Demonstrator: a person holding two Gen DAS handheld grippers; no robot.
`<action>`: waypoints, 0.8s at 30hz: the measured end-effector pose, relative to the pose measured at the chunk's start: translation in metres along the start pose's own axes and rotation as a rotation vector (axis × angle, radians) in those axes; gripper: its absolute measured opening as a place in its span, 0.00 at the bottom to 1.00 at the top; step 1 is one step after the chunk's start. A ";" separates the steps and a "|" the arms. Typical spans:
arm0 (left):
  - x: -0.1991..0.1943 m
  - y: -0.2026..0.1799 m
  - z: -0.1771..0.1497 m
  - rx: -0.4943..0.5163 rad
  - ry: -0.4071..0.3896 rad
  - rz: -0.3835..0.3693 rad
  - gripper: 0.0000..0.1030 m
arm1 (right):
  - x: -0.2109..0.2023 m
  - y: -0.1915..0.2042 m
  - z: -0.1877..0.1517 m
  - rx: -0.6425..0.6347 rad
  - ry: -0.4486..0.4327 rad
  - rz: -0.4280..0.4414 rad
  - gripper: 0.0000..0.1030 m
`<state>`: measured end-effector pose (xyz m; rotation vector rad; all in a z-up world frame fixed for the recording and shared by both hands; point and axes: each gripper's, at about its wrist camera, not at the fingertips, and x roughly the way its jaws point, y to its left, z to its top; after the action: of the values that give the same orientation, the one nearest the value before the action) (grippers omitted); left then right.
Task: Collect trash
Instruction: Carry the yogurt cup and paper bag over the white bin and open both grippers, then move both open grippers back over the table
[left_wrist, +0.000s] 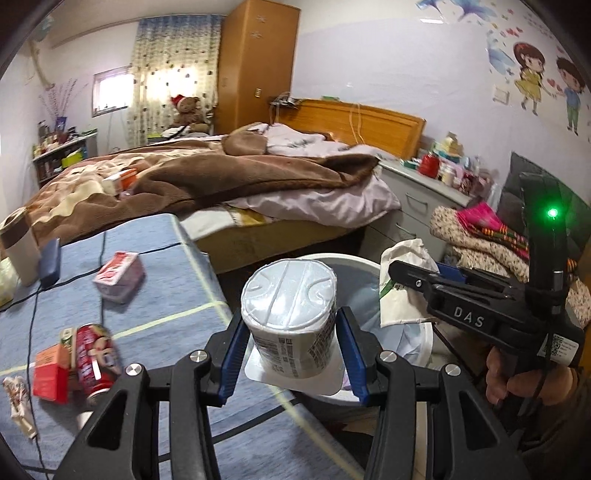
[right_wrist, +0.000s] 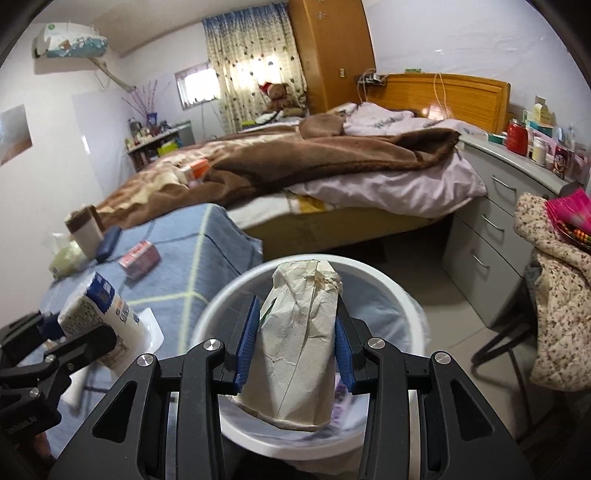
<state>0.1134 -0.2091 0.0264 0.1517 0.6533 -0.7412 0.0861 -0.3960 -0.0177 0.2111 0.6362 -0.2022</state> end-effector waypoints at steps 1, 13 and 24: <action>0.003 -0.003 0.000 0.002 0.006 -0.006 0.48 | 0.002 -0.004 -0.002 -0.004 0.009 -0.008 0.38; 0.033 -0.025 0.002 0.032 0.048 -0.007 0.49 | 0.021 -0.023 -0.009 -0.048 0.079 -0.073 0.40; 0.039 -0.022 0.002 0.009 0.054 -0.018 0.65 | 0.024 -0.027 -0.011 -0.047 0.097 -0.106 0.62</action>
<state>0.1208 -0.2488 0.0067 0.1752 0.7037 -0.7595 0.0914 -0.4221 -0.0445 0.1429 0.7481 -0.2798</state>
